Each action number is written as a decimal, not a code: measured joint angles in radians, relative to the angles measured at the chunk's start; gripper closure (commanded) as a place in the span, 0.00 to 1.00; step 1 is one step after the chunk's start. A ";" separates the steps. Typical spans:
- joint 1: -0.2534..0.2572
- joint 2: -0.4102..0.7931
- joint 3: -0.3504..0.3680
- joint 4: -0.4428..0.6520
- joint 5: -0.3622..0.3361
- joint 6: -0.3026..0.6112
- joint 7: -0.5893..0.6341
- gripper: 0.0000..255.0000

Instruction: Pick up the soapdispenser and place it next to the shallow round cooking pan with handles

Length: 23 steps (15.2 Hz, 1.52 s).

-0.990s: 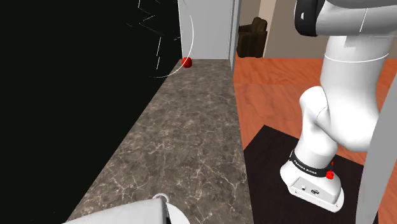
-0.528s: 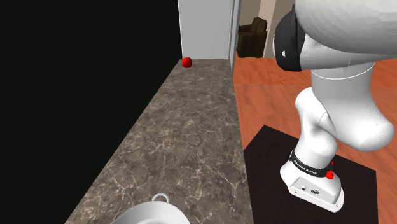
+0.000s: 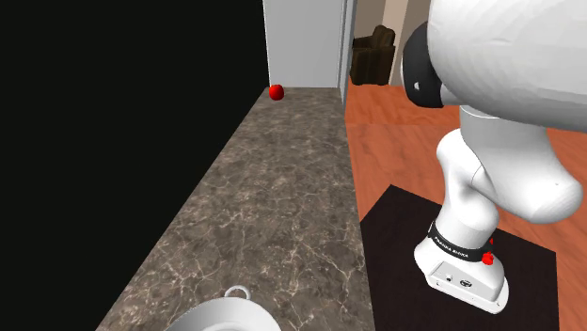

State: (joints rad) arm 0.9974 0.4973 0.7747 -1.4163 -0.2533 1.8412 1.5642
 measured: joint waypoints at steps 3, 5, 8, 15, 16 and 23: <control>-0.008 0.000 -0.002 -0.042 -0.002 0.040 0.001 1.00; -0.011 0.003 -0.004 -0.065 -0.005 0.064 0.003 1.00; -0.013 0.011 -0.009 -0.096 -0.012 0.102 0.005 1.00; -0.012 0.025 -0.015 -0.120 -0.022 0.137 0.009 1.00; -0.012 0.025 -0.015 -0.120 -0.022 0.137 0.009 1.00; -0.012 0.025 -0.015 -0.120 -0.022 0.138 0.009 0.00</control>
State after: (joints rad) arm 0.9854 0.5225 0.7593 -1.5365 -0.2755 1.9788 1.5728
